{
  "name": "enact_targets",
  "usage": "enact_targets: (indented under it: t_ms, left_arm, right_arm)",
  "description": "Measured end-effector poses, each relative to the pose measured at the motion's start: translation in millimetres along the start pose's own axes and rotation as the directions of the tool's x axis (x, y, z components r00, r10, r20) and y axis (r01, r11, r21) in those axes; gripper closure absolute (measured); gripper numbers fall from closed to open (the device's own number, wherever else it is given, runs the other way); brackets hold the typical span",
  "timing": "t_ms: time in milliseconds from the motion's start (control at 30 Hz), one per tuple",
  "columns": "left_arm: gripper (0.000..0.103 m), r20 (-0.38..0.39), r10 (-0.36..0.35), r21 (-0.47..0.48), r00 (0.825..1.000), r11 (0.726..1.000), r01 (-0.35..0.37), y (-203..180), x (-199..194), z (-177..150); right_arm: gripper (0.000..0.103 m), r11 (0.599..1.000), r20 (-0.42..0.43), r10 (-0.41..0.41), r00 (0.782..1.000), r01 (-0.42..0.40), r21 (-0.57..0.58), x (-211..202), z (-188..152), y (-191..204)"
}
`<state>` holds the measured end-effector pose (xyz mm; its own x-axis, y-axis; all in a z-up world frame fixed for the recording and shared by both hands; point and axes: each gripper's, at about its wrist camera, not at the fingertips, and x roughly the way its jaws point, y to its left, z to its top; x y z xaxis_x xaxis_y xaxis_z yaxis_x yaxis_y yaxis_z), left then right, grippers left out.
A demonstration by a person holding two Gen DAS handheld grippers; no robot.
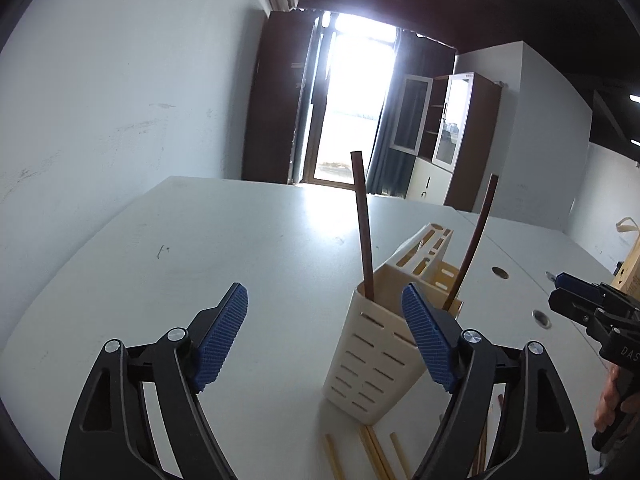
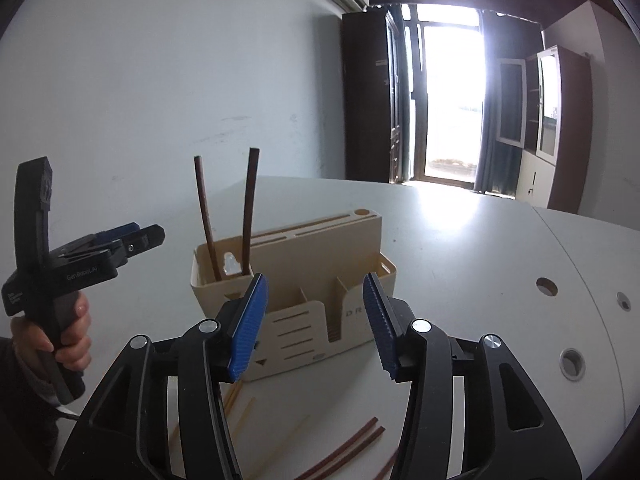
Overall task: Organize utensils
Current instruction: 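Open both tools to release the chopsticks inside the holder, then grasp a light wooden chopstick with the left tool while the right tool grasps a dark brown one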
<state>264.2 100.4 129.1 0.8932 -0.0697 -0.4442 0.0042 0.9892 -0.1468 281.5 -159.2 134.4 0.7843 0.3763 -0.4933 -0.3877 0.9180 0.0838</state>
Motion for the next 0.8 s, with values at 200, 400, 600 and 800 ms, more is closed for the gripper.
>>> enact_targets:
  t_ms: [200,400,600,800]
  left_arm:
    - [0.021,-0.146,0.042,0.011,0.988,0.999,-0.040,18.8,26.4,-41.1]
    - [0.021,-0.283,0.085,0.064,0.955,0.996,-0.069,25.5,51.4,-81.5]
    - [0.021,-0.359,0.083,0.080,0.930,0.995,-0.058,26.0,61.0,-103.2]
    - [0.021,-0.398,0.082,0.127,0.914,0.991,-0.033,17.7,61.6,-126.7]
  right_arm:
    - [0.053,0.995,-0.160,-0.069,0.985,0.080,0.061,18.1,-41.0,-33.7]
    - [0.053,0.985,-0.299,-0.115,0.947,0.148,0.089,35.1,-83.7,-53.2]
    - [0.053,0.984,-0.363,-0.150,0.920,0.175,0.037,43.0,-117.8,-48.4]
    - [0.052,0.983,-0.398,-0.164,0.903,0.182,0.009,51.1,-128.6,-47.2]
